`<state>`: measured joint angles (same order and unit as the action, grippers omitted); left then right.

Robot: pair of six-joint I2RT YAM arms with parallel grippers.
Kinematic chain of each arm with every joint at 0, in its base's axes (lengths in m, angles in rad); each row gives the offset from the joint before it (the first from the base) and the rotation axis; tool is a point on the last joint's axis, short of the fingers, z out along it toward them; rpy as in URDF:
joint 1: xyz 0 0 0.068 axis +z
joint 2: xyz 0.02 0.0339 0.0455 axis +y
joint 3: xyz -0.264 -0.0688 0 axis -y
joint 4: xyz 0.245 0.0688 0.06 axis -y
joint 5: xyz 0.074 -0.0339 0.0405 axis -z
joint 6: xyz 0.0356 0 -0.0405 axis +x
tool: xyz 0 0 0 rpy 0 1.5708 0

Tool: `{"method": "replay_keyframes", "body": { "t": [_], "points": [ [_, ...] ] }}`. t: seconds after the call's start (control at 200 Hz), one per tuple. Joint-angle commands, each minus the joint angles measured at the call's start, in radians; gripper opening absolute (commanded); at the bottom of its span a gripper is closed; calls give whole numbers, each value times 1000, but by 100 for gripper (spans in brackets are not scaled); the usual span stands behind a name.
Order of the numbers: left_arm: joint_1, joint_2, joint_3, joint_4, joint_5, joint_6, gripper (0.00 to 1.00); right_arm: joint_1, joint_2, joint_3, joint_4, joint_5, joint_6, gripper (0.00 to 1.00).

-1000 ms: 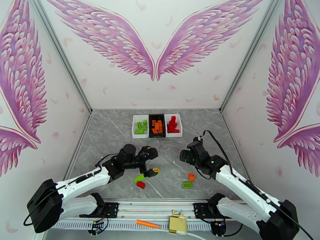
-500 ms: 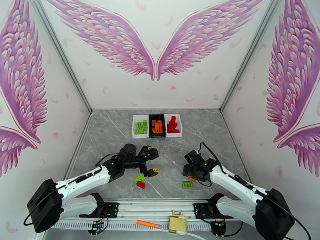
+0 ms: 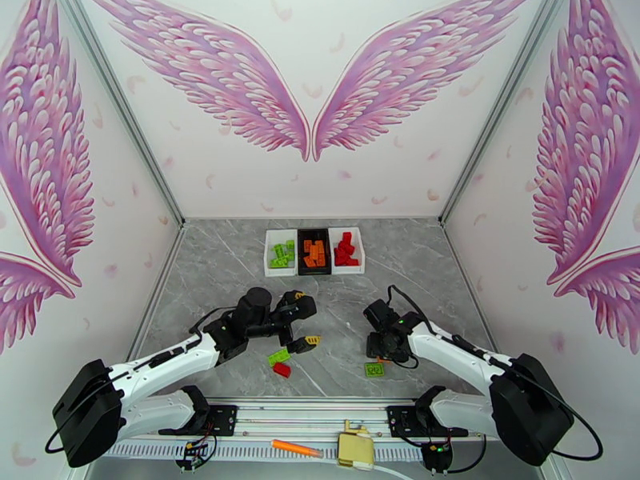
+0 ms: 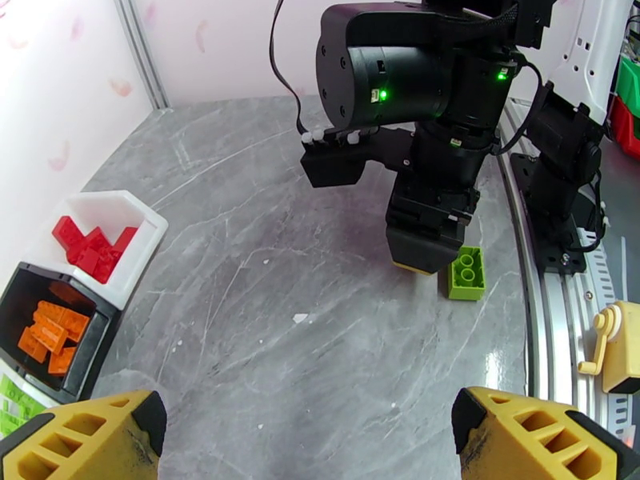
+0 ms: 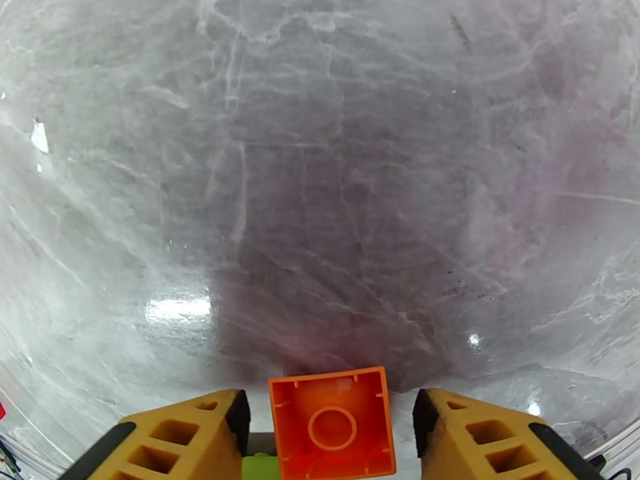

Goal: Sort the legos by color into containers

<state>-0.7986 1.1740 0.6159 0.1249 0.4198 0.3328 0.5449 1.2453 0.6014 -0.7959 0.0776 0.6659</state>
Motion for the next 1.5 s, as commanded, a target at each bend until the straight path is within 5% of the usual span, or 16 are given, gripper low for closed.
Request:
{"method": "replay_keyframes", "body": {
  "t": [0.0, 0.43, 1.014, 1.494],
  "points": [
    [-4, -25, 2, -4, -13, 4, 99, -5, 16, 23, 17, -17, -22, 50],
    [-2, -52, 14, -57, -47, 20, 99, -6, 20, 85, 30, 44, -54, 30],
    [21, -200, -37, -109, -235, -84, 99, 5, 136, 369, 309, -69, -218, 30],
    [43, -280, -134, 23, -439, -205, 99, 27, 481, 742, 498, -128, -364, 31]
  ]
}}
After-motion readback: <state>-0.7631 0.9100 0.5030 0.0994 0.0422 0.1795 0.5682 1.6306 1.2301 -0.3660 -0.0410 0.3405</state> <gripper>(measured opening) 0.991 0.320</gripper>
